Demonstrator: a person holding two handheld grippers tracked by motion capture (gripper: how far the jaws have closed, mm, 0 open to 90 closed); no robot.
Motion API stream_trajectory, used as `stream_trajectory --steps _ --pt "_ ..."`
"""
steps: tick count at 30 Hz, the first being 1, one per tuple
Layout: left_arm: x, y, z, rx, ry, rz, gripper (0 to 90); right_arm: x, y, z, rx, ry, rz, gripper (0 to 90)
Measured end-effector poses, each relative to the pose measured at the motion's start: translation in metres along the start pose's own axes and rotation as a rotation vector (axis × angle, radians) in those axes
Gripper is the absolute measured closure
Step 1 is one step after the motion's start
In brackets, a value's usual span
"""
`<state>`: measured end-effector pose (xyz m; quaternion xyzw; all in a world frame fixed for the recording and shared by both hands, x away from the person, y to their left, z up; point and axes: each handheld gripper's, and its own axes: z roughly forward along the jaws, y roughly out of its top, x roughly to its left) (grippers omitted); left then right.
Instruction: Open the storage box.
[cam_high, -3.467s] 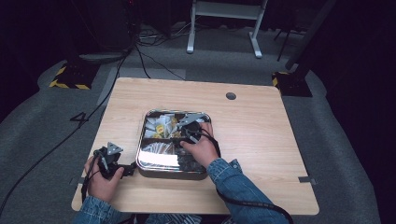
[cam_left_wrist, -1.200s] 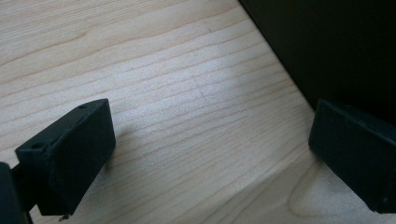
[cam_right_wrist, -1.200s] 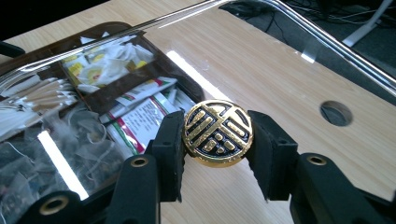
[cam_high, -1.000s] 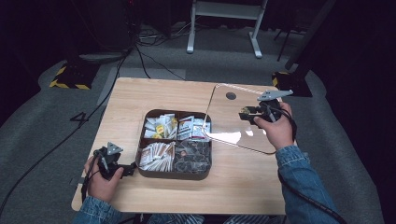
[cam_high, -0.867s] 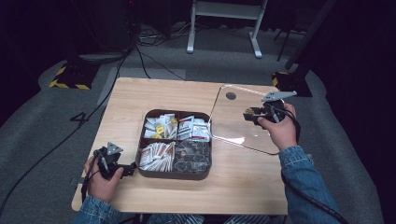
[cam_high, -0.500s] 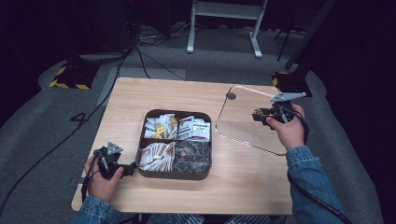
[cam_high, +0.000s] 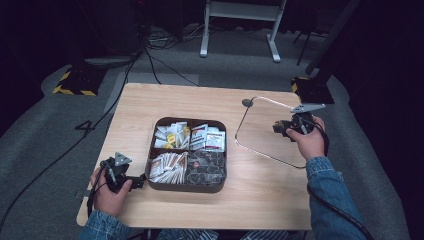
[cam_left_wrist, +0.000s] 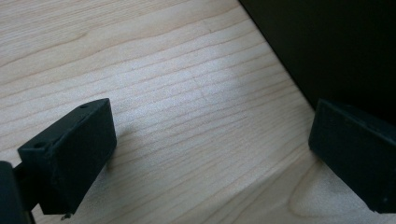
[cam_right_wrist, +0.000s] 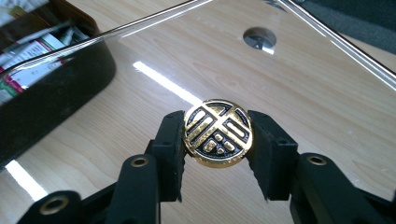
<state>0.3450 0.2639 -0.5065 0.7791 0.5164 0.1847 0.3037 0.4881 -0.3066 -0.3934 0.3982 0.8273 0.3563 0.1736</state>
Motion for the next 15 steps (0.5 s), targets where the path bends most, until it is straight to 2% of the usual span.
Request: stream_trajectory --steps 5,11,15 --pt "0.0 0.0 0.0 0.0 -0.001 0.0 1.2 -0.005 -0.011 0.011 0.021 -0.003 0.011 58.5" --pt "0.0 0.0 0.0 -0.001 -0.001 0.0 1.1 -0.009 -0.021 0.026 0.033 0.003 -0.009 58.6" --pt "0.0 0.0 0.0 -0.001 0.0 0.001 1.1 -0.009 -0.03 0.035 0.043 0.012 0.003 58.6"
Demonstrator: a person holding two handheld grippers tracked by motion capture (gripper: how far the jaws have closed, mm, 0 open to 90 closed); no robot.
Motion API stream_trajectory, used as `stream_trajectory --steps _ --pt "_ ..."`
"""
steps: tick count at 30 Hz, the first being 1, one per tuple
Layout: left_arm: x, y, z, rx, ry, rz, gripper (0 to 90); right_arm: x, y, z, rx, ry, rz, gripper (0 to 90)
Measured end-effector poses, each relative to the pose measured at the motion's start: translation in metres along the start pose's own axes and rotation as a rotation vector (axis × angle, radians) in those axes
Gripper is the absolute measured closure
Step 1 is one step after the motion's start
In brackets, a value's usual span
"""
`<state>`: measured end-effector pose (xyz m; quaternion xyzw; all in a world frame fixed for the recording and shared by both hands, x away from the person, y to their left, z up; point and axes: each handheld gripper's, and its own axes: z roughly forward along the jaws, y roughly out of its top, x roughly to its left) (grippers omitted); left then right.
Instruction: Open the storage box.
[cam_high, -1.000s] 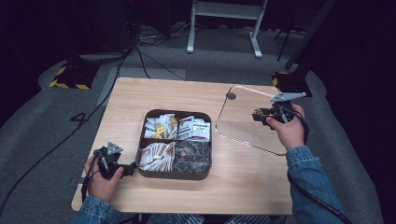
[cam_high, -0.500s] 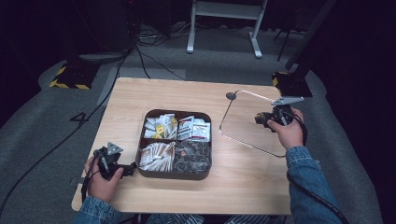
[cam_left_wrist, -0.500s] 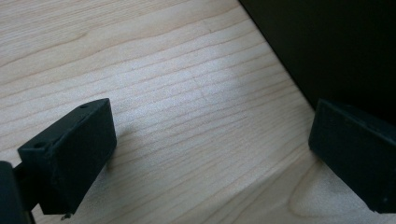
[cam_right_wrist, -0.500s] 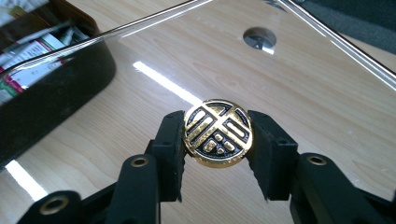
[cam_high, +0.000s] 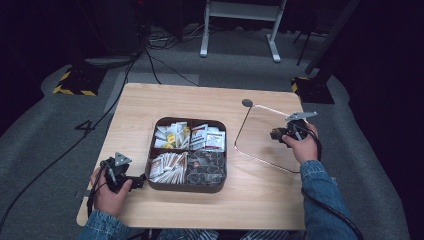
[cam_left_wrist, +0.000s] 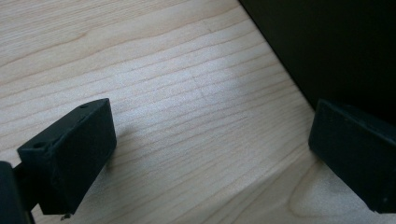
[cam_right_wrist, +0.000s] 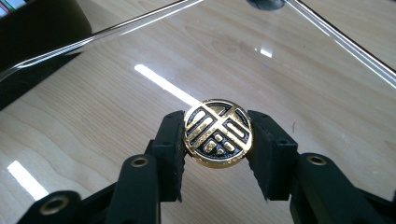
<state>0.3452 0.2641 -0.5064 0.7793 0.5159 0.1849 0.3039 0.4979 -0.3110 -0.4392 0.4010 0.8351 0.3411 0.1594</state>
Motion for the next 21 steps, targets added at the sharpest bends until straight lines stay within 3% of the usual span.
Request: stream_trajectory --steps 21 --pt "0.0 0.0 0.0 0.0 -0.004 -0.003 1.0 -0.005 -0.029 0.026 -0.001 0.011 0.065 58.5"
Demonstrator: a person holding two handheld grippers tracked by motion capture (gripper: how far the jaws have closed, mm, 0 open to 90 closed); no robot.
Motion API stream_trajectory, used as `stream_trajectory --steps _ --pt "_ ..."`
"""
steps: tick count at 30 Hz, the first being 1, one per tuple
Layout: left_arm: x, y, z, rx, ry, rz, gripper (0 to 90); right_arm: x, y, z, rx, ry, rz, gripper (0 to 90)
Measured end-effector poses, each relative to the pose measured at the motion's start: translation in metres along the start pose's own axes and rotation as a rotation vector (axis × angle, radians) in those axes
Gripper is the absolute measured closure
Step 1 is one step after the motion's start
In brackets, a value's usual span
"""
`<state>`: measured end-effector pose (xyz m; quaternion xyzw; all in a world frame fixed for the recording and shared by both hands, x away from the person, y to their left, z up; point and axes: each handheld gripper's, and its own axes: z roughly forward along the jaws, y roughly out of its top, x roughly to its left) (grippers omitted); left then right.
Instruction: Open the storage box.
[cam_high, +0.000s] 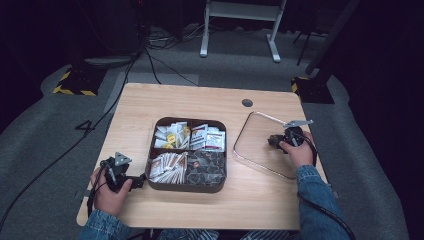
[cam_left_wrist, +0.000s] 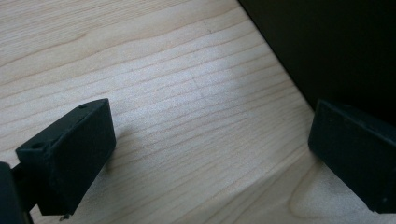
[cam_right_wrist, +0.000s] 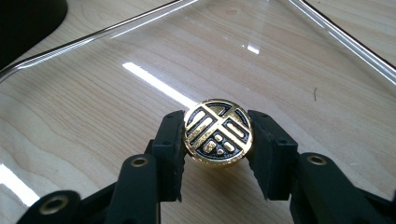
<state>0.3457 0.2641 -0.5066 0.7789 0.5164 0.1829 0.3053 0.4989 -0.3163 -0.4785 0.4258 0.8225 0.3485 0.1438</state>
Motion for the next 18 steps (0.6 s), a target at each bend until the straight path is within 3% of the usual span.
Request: stream_trajectory --steps 18 --pt "0.0001 0.0 -0.0001 0.001 0.0 0.001 1.0 0.0013 -0.0046 0.0036 0.011 -0.01 0.0 57.1"
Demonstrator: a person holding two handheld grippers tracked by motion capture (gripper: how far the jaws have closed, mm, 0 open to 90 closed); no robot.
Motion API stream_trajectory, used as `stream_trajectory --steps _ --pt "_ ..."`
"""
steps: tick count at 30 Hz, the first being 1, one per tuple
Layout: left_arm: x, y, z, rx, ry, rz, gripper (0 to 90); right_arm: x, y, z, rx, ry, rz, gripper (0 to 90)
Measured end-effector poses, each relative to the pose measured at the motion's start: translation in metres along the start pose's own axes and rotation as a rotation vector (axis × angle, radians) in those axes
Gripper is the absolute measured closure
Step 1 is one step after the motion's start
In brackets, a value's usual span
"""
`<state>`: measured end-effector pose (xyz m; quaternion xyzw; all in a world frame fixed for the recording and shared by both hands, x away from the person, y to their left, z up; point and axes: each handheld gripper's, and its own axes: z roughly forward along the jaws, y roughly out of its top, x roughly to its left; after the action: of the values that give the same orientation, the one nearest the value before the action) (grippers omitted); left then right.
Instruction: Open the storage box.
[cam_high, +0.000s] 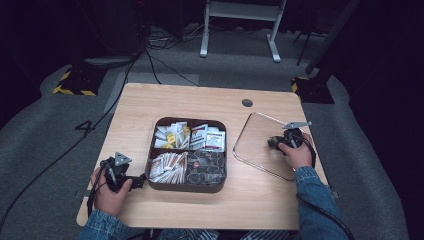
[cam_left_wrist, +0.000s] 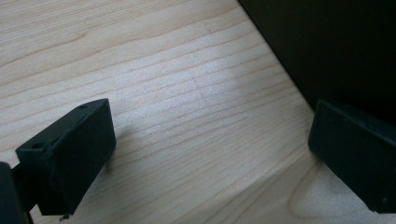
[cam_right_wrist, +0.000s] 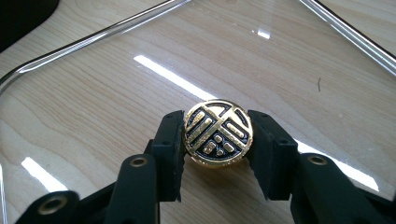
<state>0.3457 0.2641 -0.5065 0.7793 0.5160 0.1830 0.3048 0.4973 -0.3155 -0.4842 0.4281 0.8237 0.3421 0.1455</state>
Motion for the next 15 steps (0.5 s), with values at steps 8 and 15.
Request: stream_trajectory --steps 8,15 --pt "0.0 0.0 0.0 0.0 0.0 0.0 1.0 0.005 0.004 -0.008 -0.086 -0.008 0.018 38.8" --pt "0.0 0.0 0.0 0.0 0.0 0.0 1.0 0.032 0.007 -0.035 -0.212 0.055 0.018 36.2"
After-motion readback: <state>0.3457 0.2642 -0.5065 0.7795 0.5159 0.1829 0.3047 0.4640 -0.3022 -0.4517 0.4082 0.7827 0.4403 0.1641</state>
